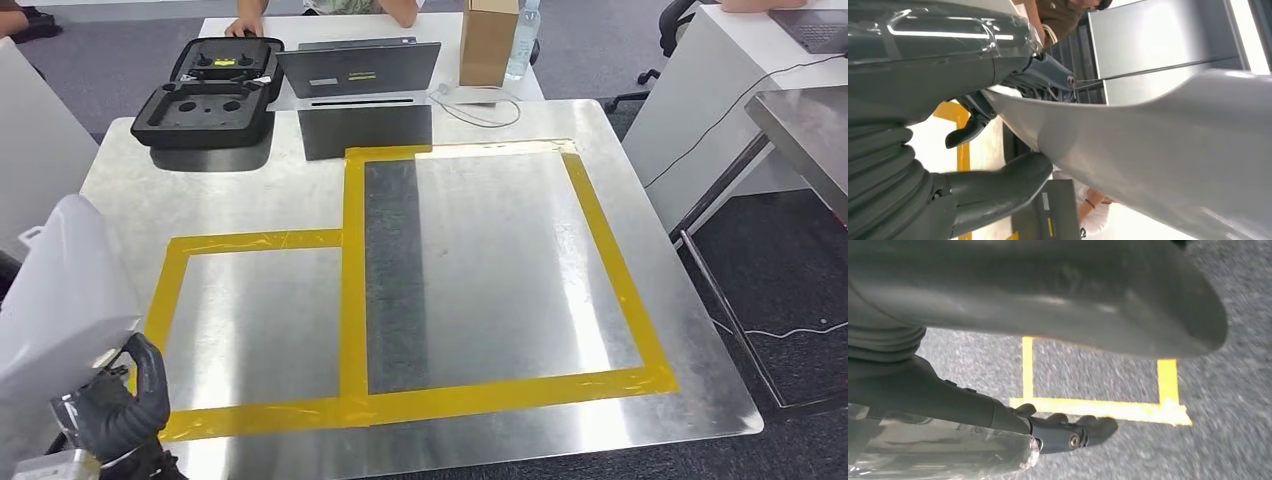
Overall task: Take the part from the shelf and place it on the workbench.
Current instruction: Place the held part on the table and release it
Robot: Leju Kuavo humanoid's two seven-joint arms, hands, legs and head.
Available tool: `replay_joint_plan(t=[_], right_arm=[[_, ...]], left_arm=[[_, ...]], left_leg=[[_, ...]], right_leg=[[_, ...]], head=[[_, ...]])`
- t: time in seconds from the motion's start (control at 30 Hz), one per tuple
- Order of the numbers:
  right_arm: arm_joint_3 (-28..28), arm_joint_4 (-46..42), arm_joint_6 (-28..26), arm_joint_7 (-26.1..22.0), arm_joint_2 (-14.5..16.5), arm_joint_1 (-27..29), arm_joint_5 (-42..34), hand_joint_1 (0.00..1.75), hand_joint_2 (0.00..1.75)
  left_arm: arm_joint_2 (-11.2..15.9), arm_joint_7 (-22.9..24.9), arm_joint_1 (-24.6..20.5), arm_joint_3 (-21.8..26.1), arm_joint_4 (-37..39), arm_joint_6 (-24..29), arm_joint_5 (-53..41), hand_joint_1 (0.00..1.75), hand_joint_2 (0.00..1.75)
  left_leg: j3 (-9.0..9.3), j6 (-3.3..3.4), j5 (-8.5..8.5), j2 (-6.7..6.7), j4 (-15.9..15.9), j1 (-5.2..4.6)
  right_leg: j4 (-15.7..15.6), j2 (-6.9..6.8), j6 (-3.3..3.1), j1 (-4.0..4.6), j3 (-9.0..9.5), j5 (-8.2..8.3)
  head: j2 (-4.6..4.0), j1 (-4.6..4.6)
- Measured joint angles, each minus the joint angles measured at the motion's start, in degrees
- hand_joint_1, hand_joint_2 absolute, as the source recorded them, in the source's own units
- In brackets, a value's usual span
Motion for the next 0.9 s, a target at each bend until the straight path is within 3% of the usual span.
replay_joint_plan(t=[0.13, 0.33, 0.47, 0.53, 0.63, 0.8, 0.9], right_arm=[[0.13, -0.03, -0.04, 0.0, 0.13, -0.47, 0.0, 0.0, 0.0], [0.31, -0.05, -0.06, 0.0, 0.13, -0.85, 0.02, 0.0, 0.0], [0.33, -0.05, -0.08, 0.0, 0.11, -0.85, 0.02, 0.0, 0.0], [0.33, -0.05, -0.08, 0.02, 0.07, -0.81, 0.01, 0.0, 0.0], [0.32, -0.05, -0.05, 0.2, 0.04, -0.72, 0.02, 0.0, 0.0], [0.32, -0.05, 0.57, 1.18, -0.03, -0.52, 0.02, 0.0, 0.0], [0.51, -0.05, 1.24, 1.89, -0.1, -0.35, 0.01, 0.0, 0.0]], left_arm=[[-0.54, -0.29, 0.11, -0.01, -0.01, 0.02, -0.54, 1.75, 1.75], [-1.14, -0.2, 0.21, 0.01, -0.01, 0.01, -0.5, 1.75, 1.75], [-1.19, 4.75, 0.26, 0.03, 0.04, 0.02, -1.17, 1.75, 1.75], [-0.59, 13.7, -0.1, 0.01, 0.25, 0.02, -3.54, 1.75, 1.75], [1.92, 31.11, -1.51, -0.33, 0.85, 0.0, -7.98, 1.75, 1.75], [9.39, 59.14, -5.19, -3.62, 1.92, -0.29, -18.89, 1.75, 1.75], [14.43, 66.07, -6.82, -5.92, 2.88, -2.14, -22.64, 1.75, 1.75]], left_leg=[[0.33, -0.17, -0.09, 0.09, -0.51, -0.09], [0.49, -0.26, -0.09, 0.31, -0.79, -0.11], [0.53, -0.27, -0.08, 0.41, -0.82, -0.14], [0.55, -0.28, -0.08, 0.39, -0.82, -0.16], [0.57, -0.3, -0.06, 0.3, -0.83, -0.17], [0.56, -0.33, -0.04, -0.01, -0.84, -0.18], [0.53, -0.38, 0.0, -0.01, -0.91, -0.17]], right_leg=[[-0.01, 0.0, -0.49, -0.05, 0.12, -0.32], [0.0, 0.02, -0.67, -0.14, 0.16, -0.43], [-0.03, 0.05, -0.68, -0.21, 0.2, -0.43], [-0.07, 0.06, -0.68, -0.22, 0.25, -0.43], [-0.13, 0.07, -0.7, -0.23, 0.3, -0.41], [-0.2, 0.04, -0.71, -0.24, 0.38, -0.4], [-0.31, 0.05, -0.72, -0.24, 0.4, -0.39]], head=[[-0.01, -0.23], [0.01, -0.29], [0.0, -0.28], [0.0, -0.26], [-0.01, -0.17], [-0.01, -0.13], [0.0, -0.13]])
